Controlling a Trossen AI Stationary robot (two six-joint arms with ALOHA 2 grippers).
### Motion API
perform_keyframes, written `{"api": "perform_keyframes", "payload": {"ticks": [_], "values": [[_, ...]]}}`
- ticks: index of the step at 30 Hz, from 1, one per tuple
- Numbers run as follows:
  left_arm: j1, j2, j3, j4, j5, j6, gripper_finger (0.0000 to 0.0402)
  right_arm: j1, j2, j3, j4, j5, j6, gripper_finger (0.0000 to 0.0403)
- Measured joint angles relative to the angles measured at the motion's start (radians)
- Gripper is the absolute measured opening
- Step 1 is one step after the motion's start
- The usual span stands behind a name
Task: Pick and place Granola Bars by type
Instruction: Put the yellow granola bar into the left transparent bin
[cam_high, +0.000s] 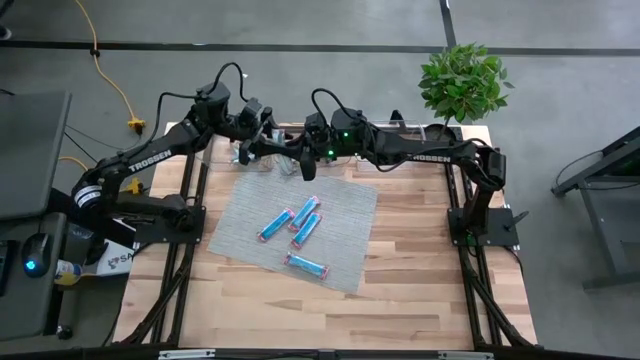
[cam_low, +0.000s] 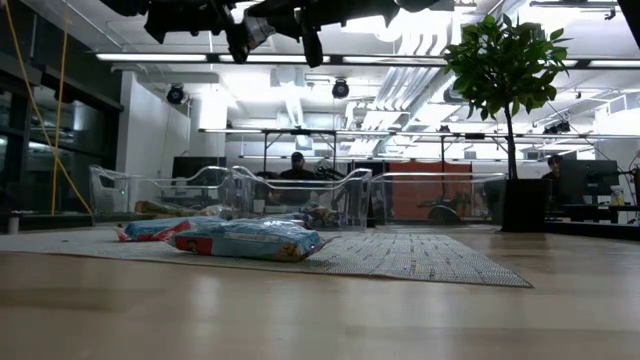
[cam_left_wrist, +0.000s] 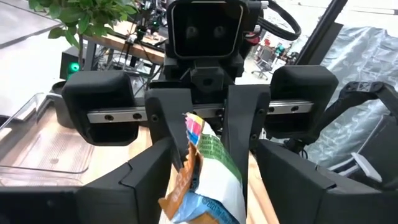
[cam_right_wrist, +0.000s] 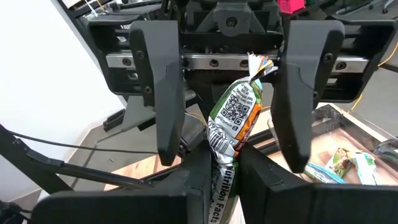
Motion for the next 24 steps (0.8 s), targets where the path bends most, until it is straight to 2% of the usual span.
{"api": "perform_keyframes", "payload": {"ticks": [16, 19, 24], "values": [[0.000, 0.000, 0.000, 0.000, 0.014, 0.008, 0.0066, 0.000, 0.000, 0.000, -0.010, -0.002, 0.000, 0.0044], [0.000, 0.000, 0.000, 0.000, 0.015, 0.014, 0.0047, 0.000, 0.000, 0.000, -0.012, 0.000, 0.000, 0.0044], [0.000, 0.000, 0.000, 0.000, 0.014, 0.016, 0.0045, 0.000, 0.000, 0.000, -0.013, 0.000, 0.000, 0.0044]]}}
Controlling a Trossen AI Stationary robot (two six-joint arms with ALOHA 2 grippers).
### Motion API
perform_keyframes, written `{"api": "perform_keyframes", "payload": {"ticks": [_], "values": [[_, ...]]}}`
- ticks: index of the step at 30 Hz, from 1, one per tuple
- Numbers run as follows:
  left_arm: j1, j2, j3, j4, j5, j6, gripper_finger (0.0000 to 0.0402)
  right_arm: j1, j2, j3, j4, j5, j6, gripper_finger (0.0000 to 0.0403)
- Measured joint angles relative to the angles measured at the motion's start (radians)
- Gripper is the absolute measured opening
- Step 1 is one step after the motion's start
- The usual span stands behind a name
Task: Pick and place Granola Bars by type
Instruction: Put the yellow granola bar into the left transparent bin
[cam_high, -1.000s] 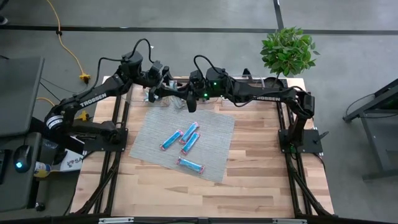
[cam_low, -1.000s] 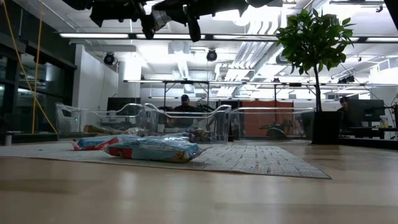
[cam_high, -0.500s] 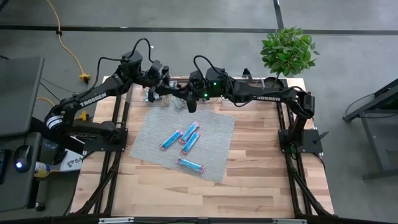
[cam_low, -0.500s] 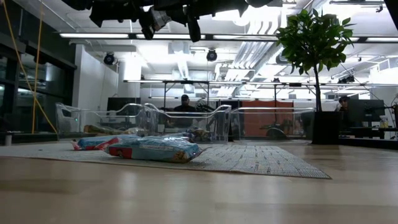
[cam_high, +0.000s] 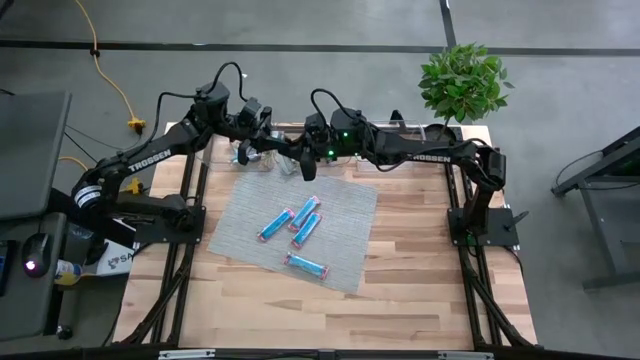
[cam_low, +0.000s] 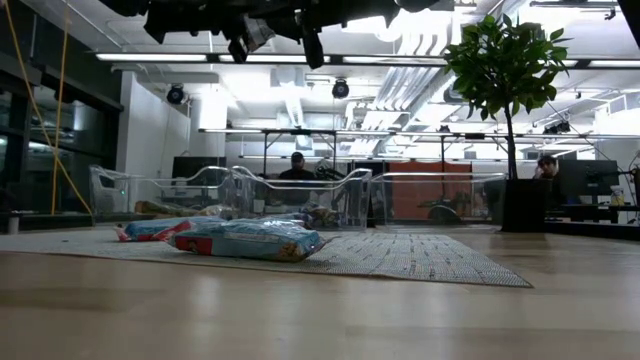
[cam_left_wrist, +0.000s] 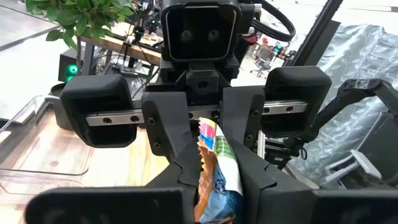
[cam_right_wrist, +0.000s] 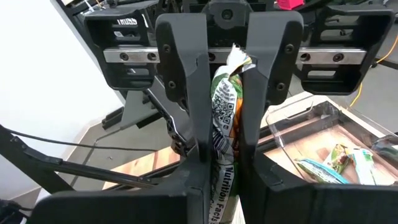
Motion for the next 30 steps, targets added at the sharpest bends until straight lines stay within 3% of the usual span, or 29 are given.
{"api": "perform_keyframes", "payload": {"ticks": [15, 30], "values": [[0.000, 0.000, 0.000, 0.000, -0.003, 0.019, 0.0042, 0.000, 0.000, 0.000, -0.005, -0.009, -0.008, 0.0046], [0.000, 0.000, 0.000, -0.003, -0.006, 0.021, 0.0041, -0.005, 0.000, 0.001, -0.011, -0.058, -0.026, 0.0104]]}}
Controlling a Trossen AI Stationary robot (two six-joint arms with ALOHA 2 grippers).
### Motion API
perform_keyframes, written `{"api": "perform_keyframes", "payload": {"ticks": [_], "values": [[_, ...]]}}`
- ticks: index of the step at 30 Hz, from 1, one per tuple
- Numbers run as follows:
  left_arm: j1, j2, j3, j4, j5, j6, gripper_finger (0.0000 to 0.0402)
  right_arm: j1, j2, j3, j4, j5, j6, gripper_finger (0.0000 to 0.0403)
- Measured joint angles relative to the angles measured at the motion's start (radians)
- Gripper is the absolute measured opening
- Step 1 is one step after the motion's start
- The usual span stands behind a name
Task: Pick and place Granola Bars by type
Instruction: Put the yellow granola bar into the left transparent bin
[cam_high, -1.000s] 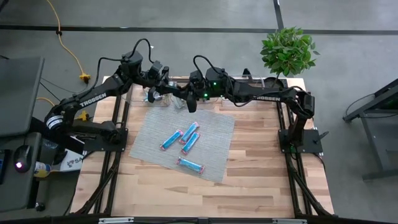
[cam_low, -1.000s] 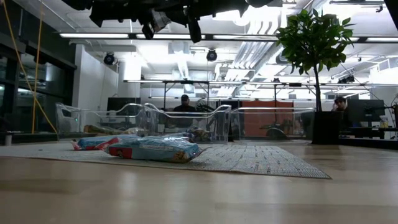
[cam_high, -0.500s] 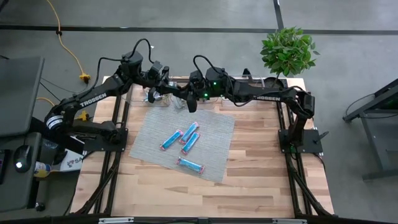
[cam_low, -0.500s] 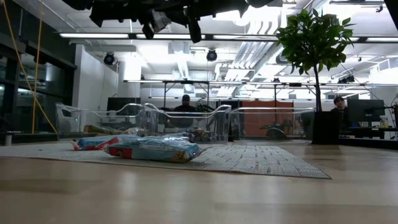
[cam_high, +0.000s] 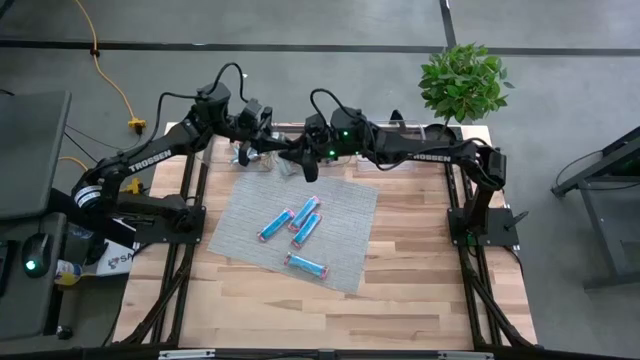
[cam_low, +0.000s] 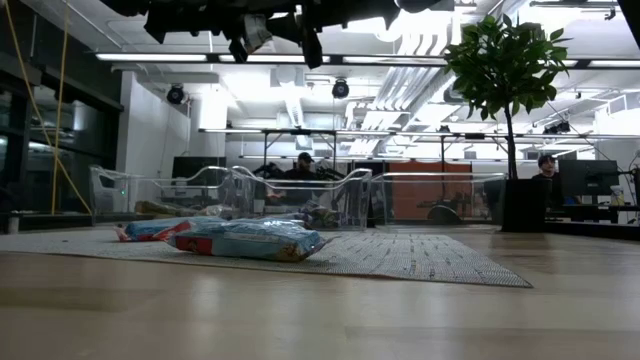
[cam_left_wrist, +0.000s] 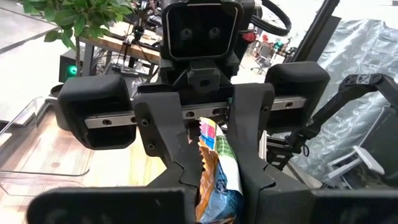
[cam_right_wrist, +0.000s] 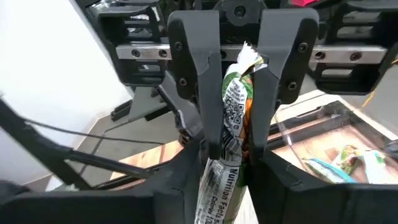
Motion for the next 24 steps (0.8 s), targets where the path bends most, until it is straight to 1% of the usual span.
{"api": "perform_keyframes", "payload": {"ticks": [5, 9, 11, 14, 18, 22, 24], "values": [[-0.001, 0.000, -0.001, -0.034, -0.026, 0.046, 0.0041, -0.003, 0.000, 0.002, -0.041, -0.056, 0.000, 0.0134], [-0.001, 0.000, -0.001, -0.078, -0.091, 0.104, 0.0041, -0.004, 0.000, 0.002, -0.096, -0.054, 0.000, 0.0158], [-0.001, 0.000, -0.001, -0.094, -0.142, 0.133, 0.0041, -0.004, -0.001, 0.002, -0.138, -0.056, 0.000, 0.0167], [0.001, -0.001, -0.001, -0.102, -0.268, 0.171, 0.0041, -0.002, -0.001, 0.001, -0.201, -0.069, 0.000, 0.0176], [0.000, -0.001, -0.001, -0.117, -0.448, 0.237, 0.0041, -0.002, -0.001, 0.000, -0.278, -0.073, 0.000, 0.0178], [0.003, -0.001, 0.000, -0.206, -0.655, 0.324, 0.0041, -0.001, -0.001, 0.000, -0.336, -0.071, -0.002, 0.0179], [0.002, -0.001, 0.000, -0.261, -0.738, 0.374, 0.0041, 0.000, -0.001, 0.000, -0.347, -0.060, -0.004, 0.0179]]}}
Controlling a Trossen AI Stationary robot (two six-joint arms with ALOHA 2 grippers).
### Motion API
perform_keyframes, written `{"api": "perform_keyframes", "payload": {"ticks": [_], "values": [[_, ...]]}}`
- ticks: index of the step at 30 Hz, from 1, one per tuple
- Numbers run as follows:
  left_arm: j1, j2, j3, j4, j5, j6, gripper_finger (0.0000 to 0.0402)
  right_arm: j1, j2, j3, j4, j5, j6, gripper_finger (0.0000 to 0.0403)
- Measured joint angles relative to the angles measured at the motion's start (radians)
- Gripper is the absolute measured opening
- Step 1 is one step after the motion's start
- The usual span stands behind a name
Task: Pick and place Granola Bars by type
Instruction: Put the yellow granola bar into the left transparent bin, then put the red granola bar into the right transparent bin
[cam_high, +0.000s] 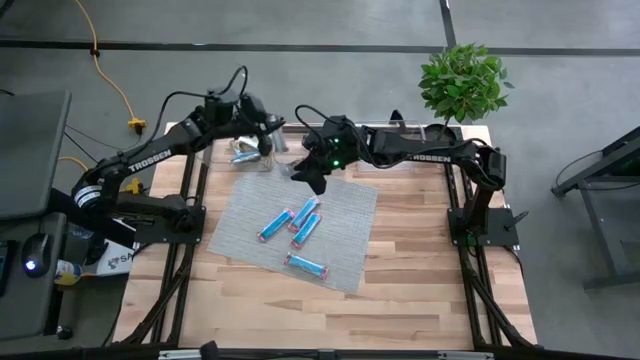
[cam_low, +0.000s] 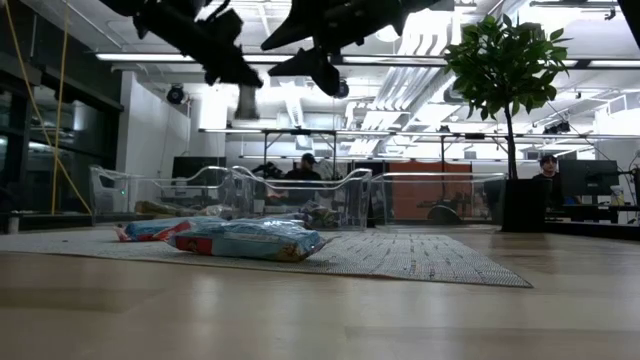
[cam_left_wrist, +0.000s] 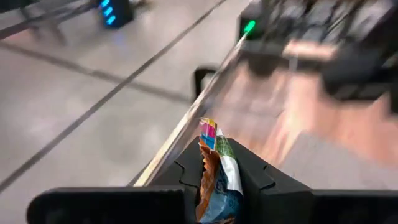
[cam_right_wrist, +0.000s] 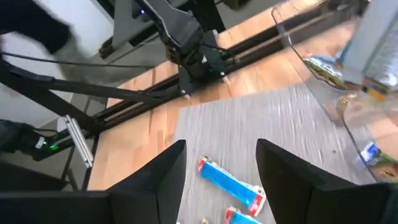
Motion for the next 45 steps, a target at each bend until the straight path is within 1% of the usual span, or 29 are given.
{"api": "perform_keyframes", "payload": {"ticks": [4, 9, 12, 14, 16, 19, 22, 25, 28, 32, 36, 38, 41, 43, 45], "values": [[-0.001, 0.000, 0.000, -0.111, -0.138, 0.080, 0.0041, -0.002, 0.000, 0.000, -0.007, 0.011, -0.014, 0.0179], [-0.001, 0.003, 0.000, -0.226, -0.346, 0.149, 0.0041, -0.006, 0.000, 0.000, -0.006, 0.015, -0.022, 0.0179], [0.002, 0.015, 0.000, -0.269, -0.494, 0.170, 0.0041, -0.010, 0.000, 0.000, -0.001, 0.016, -0.023, 0.0179], [0.024, 0.026, 0.000, -0.287, -0.532, 0.175, 0.0041, -0.014, 0.000, 0.000, -0.001, 0.018, -0.023, 0.0179], [0.055, 0.044, 0.000, -0.314, -0.521, 0.169, 0.0041, -0.016, 0.000, 0.000, -0.001, 0.020, -0.023, 0.0179], [0.099, 0.088, 0.000, -0.354, -0.505, 0.108, 0.0042, -0.015, 0.000, 0.000, -0.001, 0.019, -0.024, 0.0179], [0.136, 0.134, 0.000, -0.365, -0.506, 0.050, 0.0042, -0.015, 0.000, 0.000, -0.001, 0.019, -0.027, 0.0179], [0.160, 0.163, 0.000, -0.373, -0.501, 0.037, 0.0049, -0.015, 0.000, 0.000, -0.001, 0.014, -0.028, 0.0179], [0.162, 0.176, 0.000, -0.373, -0.468, 0.038, 0.0080, -0.015, 0.000, 0.000, -0.005, 0.012, -0.042, 0.0179], [0.162, 0.188, 0.000, -0.373, -0.452, 0.027, 0.0140, -0.015, 0.000, 0.000, -0.014, 0.011, -0.049, 0.0179], [0.162, 0.191, 0.000, -0.373, -0.438, -0.028, 0.0196, -0.015, 0.000, 0.000, -0.034, 0.011, -0.051, 0.0179], [0.162, 0.191, 0.000, -0.360, -0.389, -0.080, 0.0215, -0.015, 0.000, 0.000, -0.051, 0.011, -0.064, 0.0179], [0.163, 0.186, 0.000, -0.328, -0.262, -0.142, 0.0231, -0.015, 0.000, 0.000, -0.074, 0.011, -0.068, 0.0179], [0.163, 0.175, 0.000, -0.290, -0.130, -0.150, 0.0233, -0.015, 0.000, 0.000, -0.086, -0.003, -0.076, 0.0179], [0.163, 0.154, 0.000, -0.233, 0.030, -0.151, 0.0233, -0.015, 0.000, 0.000, -0.089, -0.054, -0.122, 0.0179]]}}
